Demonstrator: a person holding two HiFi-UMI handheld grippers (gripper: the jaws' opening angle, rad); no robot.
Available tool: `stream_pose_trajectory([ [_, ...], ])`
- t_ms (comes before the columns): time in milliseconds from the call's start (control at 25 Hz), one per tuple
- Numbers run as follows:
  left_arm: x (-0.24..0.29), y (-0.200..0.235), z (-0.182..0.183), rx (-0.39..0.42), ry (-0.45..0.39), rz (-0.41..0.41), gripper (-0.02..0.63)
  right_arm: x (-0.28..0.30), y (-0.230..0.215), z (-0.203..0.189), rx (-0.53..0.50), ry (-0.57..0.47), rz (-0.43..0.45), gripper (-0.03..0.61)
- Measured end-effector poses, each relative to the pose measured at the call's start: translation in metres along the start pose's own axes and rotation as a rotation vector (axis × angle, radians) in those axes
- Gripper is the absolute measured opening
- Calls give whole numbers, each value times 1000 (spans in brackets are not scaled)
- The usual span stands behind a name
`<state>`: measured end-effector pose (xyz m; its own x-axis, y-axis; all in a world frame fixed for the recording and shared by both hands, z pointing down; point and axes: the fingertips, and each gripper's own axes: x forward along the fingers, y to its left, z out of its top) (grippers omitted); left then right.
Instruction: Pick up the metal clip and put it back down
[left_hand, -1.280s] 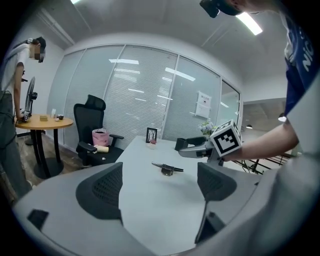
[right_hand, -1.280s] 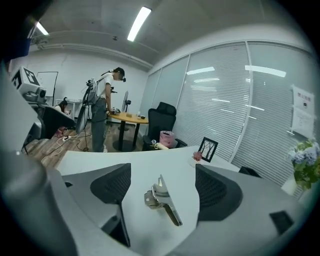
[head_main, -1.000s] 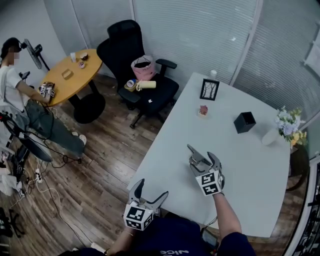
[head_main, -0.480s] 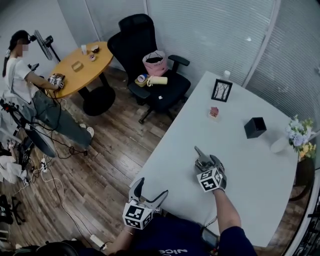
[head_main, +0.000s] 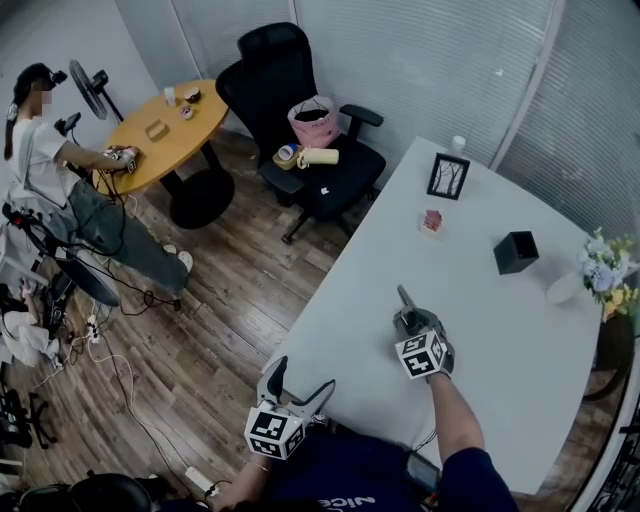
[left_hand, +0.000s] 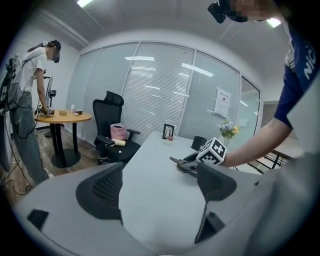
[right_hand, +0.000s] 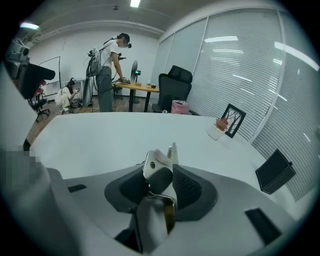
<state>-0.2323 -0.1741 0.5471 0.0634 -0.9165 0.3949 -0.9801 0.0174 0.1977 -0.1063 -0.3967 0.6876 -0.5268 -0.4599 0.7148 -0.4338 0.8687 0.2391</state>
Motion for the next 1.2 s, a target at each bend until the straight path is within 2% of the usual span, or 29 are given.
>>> stream_pose_trajectory([
  [120,1,0,0,2,-5,0,451,-3,-8,1,27,-4,-2,109],
  [320,0,-3,1,5,-12,-9,451,-9,-9,-2,59,9,-1,106],
  [440,-3,-2,-1,9,-10,-19,451,-17,0,3,28,7,15,104],
  [720,-3,-4,-3,6,-15,-55,451,-55,7,37,15,-97,10,104],
  [960,-9,-9,-11,11,-6,-135,451,-113,26,66,2,-198,-47,103],
  [1200,-12,-19,-16,37,-11,-213,451,-171,58,79,-44,-249,-99,103],
])
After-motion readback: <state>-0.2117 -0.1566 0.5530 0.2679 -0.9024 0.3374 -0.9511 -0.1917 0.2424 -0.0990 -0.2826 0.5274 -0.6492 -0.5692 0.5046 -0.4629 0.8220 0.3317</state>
